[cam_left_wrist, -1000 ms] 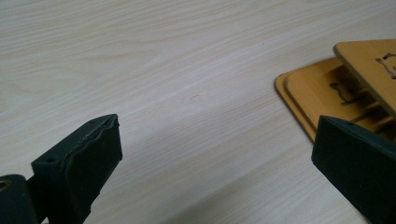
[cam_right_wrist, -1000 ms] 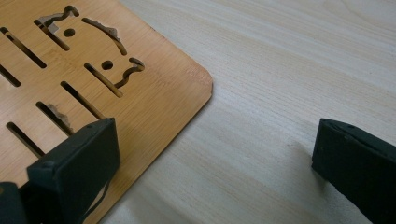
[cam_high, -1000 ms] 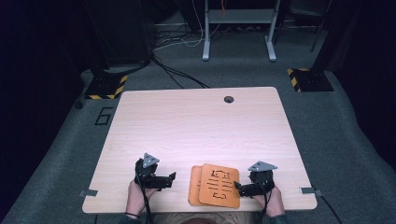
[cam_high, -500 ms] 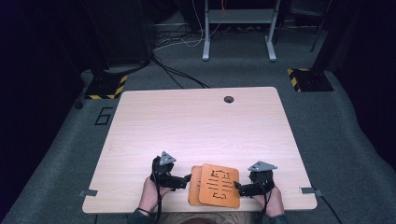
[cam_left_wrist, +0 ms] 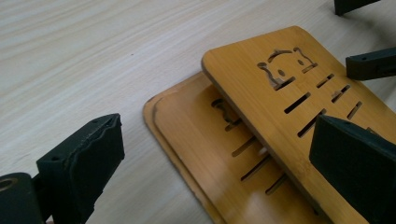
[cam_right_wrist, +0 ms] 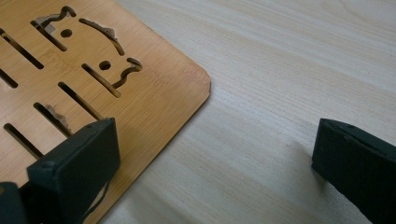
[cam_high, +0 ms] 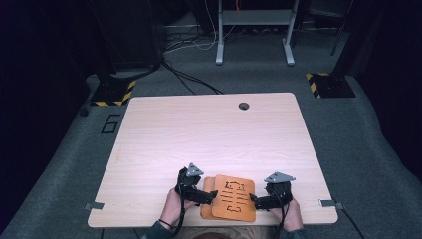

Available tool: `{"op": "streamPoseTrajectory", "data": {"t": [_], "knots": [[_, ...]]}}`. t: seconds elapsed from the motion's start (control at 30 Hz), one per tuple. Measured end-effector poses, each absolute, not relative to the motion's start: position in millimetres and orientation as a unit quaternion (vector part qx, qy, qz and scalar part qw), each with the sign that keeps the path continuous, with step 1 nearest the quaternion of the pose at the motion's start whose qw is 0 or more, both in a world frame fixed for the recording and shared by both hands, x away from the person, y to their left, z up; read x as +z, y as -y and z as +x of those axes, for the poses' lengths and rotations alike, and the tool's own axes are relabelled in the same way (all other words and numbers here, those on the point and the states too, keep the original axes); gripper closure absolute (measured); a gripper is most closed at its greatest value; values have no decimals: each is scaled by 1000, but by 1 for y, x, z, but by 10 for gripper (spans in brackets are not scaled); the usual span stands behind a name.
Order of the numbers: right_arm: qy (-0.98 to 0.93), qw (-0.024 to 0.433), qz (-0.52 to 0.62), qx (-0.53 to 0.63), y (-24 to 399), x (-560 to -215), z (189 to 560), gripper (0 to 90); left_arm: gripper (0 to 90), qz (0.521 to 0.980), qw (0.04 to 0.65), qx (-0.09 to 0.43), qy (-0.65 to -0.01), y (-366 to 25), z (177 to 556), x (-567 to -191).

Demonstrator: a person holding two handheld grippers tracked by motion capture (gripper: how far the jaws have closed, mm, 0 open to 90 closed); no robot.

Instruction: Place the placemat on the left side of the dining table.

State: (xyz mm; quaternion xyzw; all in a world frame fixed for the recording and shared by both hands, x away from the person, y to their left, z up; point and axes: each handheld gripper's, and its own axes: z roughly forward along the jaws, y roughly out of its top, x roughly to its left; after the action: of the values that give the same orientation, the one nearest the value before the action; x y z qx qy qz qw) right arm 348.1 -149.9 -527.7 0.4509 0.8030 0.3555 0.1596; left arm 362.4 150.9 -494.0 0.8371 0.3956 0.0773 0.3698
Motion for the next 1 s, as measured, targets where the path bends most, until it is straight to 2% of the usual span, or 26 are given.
{"op": "streamPoseTrajectory", "data": {"t": [0.77, 0.9, 1.0], "knots": [[-800, 163, 455, 355, 150, -528, 348, 4, 14, 859, 363, 19, -359, -110, 362, -507], [-800, 164, 456, 355, 151, -528, 348, 4, 39, 862, 363, 27, -353, -107, 360, -505], [-799, 165, 456, 356, 151, -528, 348, 7, 119, 858, 368, 34, -356, -111, 360, -502]]}}
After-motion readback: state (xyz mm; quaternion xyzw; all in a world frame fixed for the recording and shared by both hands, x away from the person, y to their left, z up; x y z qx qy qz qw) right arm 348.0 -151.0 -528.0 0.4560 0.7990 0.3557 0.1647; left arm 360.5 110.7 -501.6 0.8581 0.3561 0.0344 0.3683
